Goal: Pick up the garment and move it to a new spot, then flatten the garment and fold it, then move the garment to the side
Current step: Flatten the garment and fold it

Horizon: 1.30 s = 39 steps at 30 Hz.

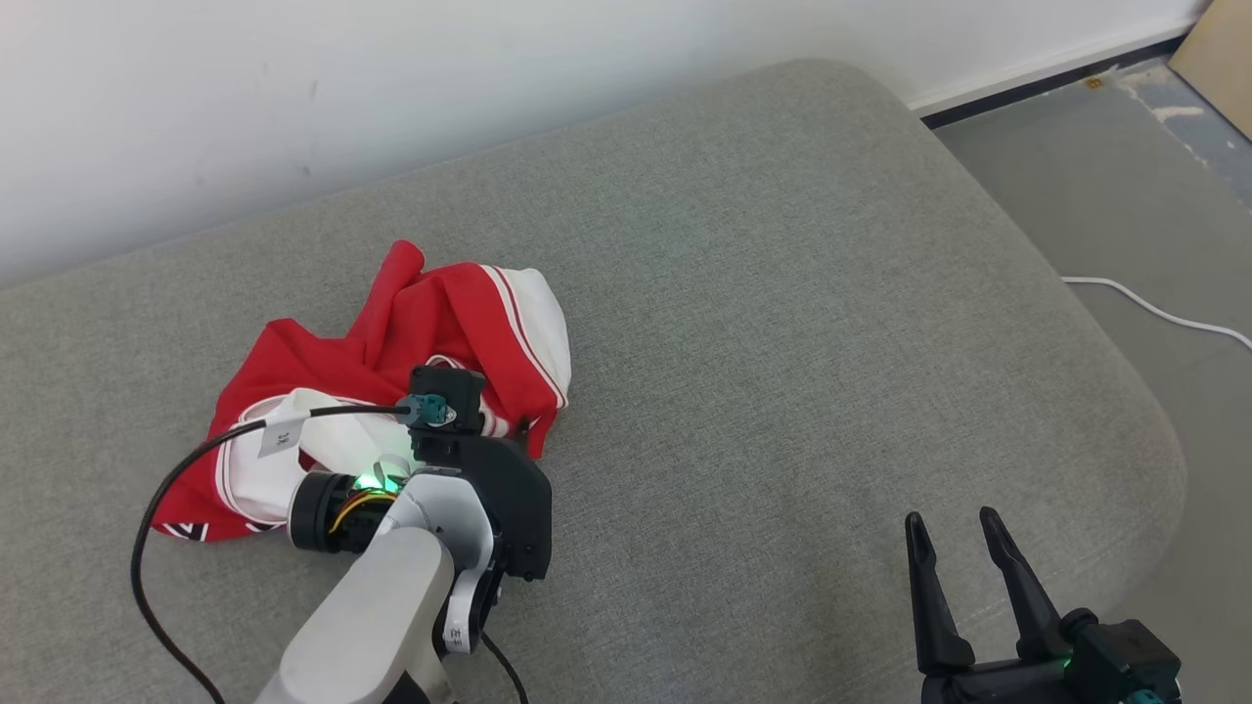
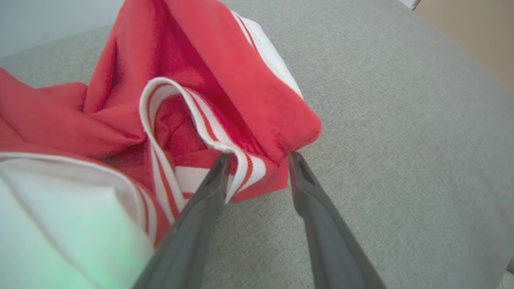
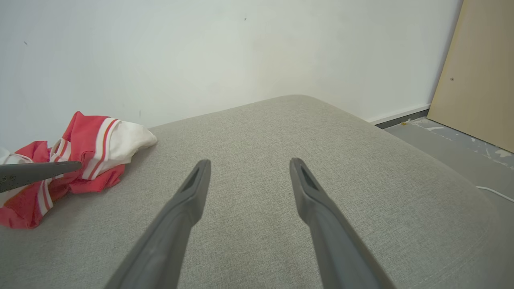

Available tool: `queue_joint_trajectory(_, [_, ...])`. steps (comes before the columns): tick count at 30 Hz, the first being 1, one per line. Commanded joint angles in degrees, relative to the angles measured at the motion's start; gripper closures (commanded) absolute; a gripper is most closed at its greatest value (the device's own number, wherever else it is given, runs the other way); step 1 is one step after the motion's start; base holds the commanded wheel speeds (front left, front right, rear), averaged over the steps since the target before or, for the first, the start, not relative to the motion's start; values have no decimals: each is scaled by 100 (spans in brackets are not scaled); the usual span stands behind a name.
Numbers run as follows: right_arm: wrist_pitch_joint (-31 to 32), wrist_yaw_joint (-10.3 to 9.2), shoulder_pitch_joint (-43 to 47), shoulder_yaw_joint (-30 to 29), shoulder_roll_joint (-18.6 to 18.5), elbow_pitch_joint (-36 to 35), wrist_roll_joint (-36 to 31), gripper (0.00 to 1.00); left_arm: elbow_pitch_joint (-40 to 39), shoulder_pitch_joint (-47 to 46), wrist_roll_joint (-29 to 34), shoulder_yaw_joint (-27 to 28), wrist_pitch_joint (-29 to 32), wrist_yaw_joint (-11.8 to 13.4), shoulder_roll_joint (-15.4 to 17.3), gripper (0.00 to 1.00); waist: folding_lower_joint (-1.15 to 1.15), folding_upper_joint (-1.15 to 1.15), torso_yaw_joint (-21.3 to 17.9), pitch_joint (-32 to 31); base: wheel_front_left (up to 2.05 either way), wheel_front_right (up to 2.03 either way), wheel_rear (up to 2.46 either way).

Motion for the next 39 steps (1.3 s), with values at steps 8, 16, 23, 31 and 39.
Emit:
queue_joint_trajectory(8, [-2, -14, -25, -45, 2, -14, 3, 0, -247, -251, -94, 61, -373, -119, -20, 100, -1, -1, 52, -42, 0, 0, 0])
queue_joint_trajectory(16, [-2, -13, -69, 38, 2, 55, 0, 0, -753, -1173, -293, 205, -971, -412, -325, 100, -1, -1, 102, -125, 0, 0, 0])
queue_joint_trajectory(23, [-2, -13, -25, 75, 2, 98, -17, 0, -1228, -2038, -944, 315, -1760, -614, -473, 100, -1, -1, 21, -232, 0, 0, 0])
queue_joint_trajectory(31, [-2, -14, 25, 70, 3, 91, -106, 0, -2353, -2482, -3021, -31, -3049, -368, -462, 100, -1, -1, 125, -291, 0, 0, 0])
queue_joint_trajectory(39, [-2, -13, -19, -7, 4, -23, -143, 0, -2499, -1541, -3695, 27, -3204, 10, -461, 100, -1, -1, 790, -9, 0, 0, 0])
